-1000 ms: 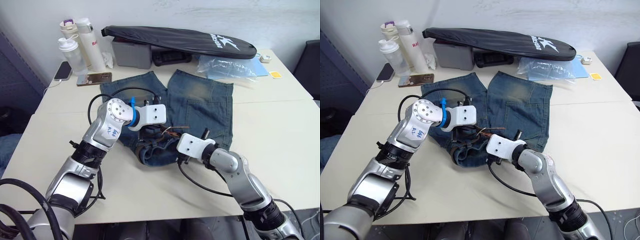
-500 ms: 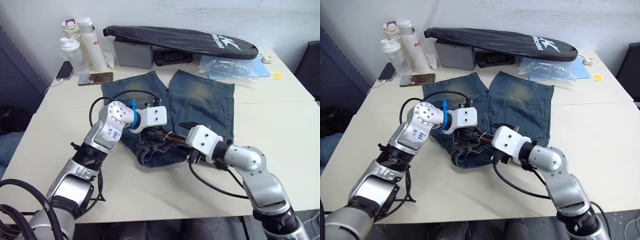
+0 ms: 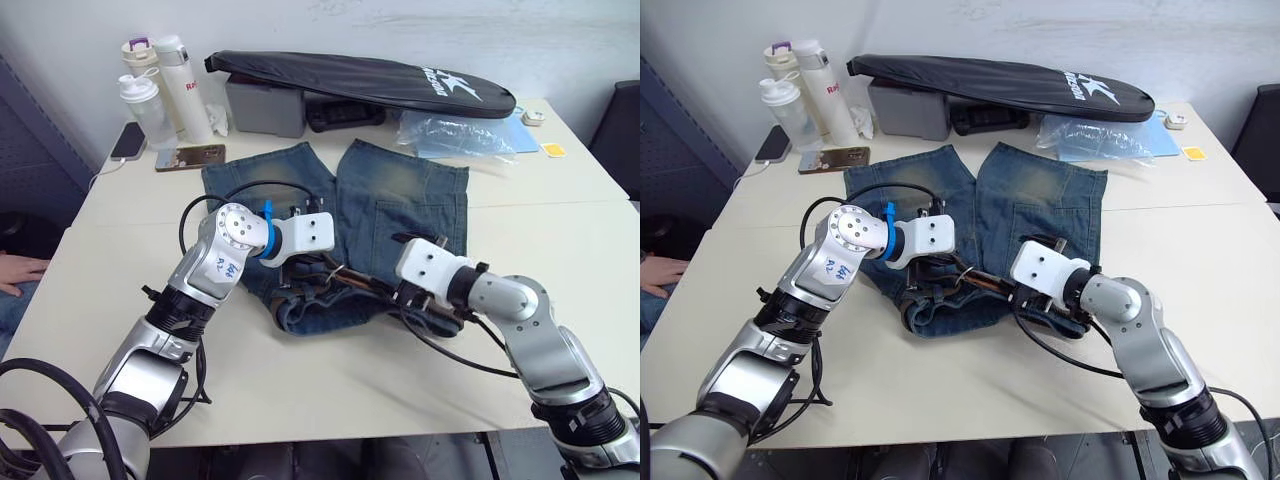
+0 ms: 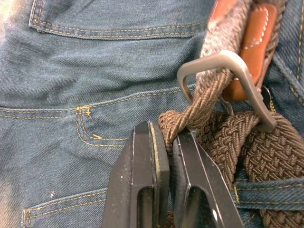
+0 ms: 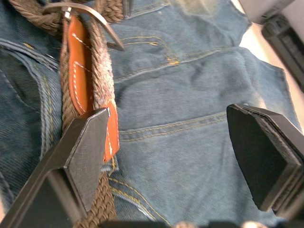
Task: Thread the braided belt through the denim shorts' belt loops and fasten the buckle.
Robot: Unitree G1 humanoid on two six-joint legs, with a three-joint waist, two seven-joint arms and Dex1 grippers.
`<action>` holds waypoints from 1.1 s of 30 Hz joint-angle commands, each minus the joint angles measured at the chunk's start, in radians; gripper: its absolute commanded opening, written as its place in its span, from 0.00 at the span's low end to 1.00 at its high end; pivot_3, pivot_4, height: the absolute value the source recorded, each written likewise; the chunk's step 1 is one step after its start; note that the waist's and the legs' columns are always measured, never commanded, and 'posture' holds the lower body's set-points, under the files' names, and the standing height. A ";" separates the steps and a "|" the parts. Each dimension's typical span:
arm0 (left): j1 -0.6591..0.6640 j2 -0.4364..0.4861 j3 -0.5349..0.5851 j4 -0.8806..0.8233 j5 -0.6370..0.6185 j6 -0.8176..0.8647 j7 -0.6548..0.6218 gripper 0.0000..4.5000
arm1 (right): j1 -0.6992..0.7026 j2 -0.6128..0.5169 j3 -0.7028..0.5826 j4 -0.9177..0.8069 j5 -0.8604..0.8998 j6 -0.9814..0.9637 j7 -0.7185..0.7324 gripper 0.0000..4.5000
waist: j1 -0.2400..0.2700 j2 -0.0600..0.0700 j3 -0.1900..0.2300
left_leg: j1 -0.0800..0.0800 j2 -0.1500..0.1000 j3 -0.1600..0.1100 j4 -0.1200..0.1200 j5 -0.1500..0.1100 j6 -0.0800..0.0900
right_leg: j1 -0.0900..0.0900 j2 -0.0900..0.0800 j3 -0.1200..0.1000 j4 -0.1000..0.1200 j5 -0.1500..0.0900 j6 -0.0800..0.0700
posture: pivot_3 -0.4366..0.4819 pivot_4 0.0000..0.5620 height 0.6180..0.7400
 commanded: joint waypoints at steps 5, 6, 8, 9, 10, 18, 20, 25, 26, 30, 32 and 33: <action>-0.017 0.006 0.015 -0.020 -0.033 -0.004 0.007 0.00 | 0.013 0.009 -0.003 -0.039 0.023 -0.030 0.006 0.93 | 0.000 0.000 0.000 | 0.000 0.000 0.000 0.000 0.000 0.000 | 0.000 0.000 0.000 0.000 0.000 0.000 | 0.48 0.27 1.00; -0.015 0.008 0.013 -0.018 -0.033 -0.008 0.005 0.00 | 0.012 0.010 -0.008 -0.045 0.028 -0.030 0.007 0.93 | 0.000 0.000 0.000 | 0.000 0.000 0.000 0.000 0.000 0.000 | 0.000 0.000 0.000 0.000 0.000 0.000 | 0.48 0.27 1.00; -0.014 0.012 0.010 -0.014 -0.033 -0.014 0.003 0.00 | 0.012 0.006 -0.013 -0.054 0.035 -0.032 0.012 0.93 | 0.000 0.000 0.000 | 0.000 0.000 0.000 0.000 0.000 0.000 | 0.000 0.000 0.000 0.000 0.000 0.000 | 0.48 0.27 1.00; -0.014 0.012 0.010 -0.011 -0.033 -0.015 0.004 0.00 | 0.014 0.008 -0.016 -0.055 0.038 -0.032 0.011 0.93 | 0.000 0.000 0.000 | 0.000 0.000 0.000 0.000 0.000 0.000 | 0.000 0.000 0.000 0.000 0.000 0.000 | 0.48 0.27 1.00; -0.015 0.012 0.010 -0.009 -0.033 -0.016 0.005 0.00 | 0.022 0.003 -0.014 -0.054 0.038 -0.038 0.013 0.93 | 0.000 0.000 0.000 | 0.000 0.000 0.000 0.000 0.000 0.000 | 0.000 0.000 0.000 0.000 0.000 0.000 | 0.48 0.27 1.00; -0.017 0.010 0.011 0.000 -0.034 -0.020 0.009 0.00 | 0.036 -0.001 -0.022 -0.059 0.050 -0.052 0.003 0.93 | 0.001 0.000 0.000 | 0.000 0.000 0.000 0.000 0.000 0.000 | 0.000 0.000 0.000 0.000 0.000 0.000 | 0.48 0.27 1.00; -0.017 0.009 0.011 -0.002 -0.034 -0.019 0.009 0.00 | 0.043 -0.010 -0.020 -0.060 0.030 -0.041 -0.007 0.93 | 0.001 0.000 0.000 | 0.000 0.000 0.000 0.000 0.000 0.000 | 0.000 0.000 0.000 0.000 0.000 0.000 | 0.48 0.27 1.00; -0.015 0.008 0.012 -0.015 -0.037 -0.012 0.009 0.00 | 0.045 -0.012 -0.008 -0.015 0.000 -0.046 -0.031 0.93 | 0.000 0.000 0.000 | 0.000 0.000 0.000 0.000 0.000 0.000 | 0.000 0.000 0.000 0.000 0.000 0.000 | 0.48 0.27 1.00; -0.015 0.008 0.012 -0.016 -0.037 -0.012 0.009 0.00 | 0.045 -0.012 -0.007 -0.012 -0.002 -0.047 -0.032 0.93 | 0.001 0.000 0.000 | 0.000 0.000 0.000 0.000 0.000 0.000 | 0.000 0.000 0.000 0.000 0.000 0.000 | 0.48 0.27 1.00; -0.011 0.011 0.015 -0.023 -0.038 -0.007 0.010 0.00 | 0.034 -0.003 0.003 0.013 -0.016 -0.057 -0.039 0.93 | 0.001 0.000 0.000 | 0.000 0.000 0.000 0.000 0.000 0.000 | 0.000 0.000 0.000 0.000 0.000 0.000 | 0.48 0.27 1.00; -0.010 0.011 0.017 -0.024 -0.039 -0.005 0.011 0.00 | 0.032 0.001 0.015 0.021 -0.022 -0.063 -0.040 0.93 | 0.000 0.000 0.000 | 0.000 0.000 0.000 0.000 0.000 0.000 | 0.000 0.000 0.000 0.000 0.000 0.000 | 0.48 0.27 1.00; -0.010 0.010 0.018 -0.025 -0.041 -0.003 0.011 0.00 | 0.028 0.002 0.026 0.027 -0.029 -0.069 -0.038 0.93 | 0.000 0.000 0.000 | 0.000 0.000 0.000 0.000 0.000 0.000 | 0.000 0.000 0.000 0.000 0.000 0.000 | 0.48 0.27 1.00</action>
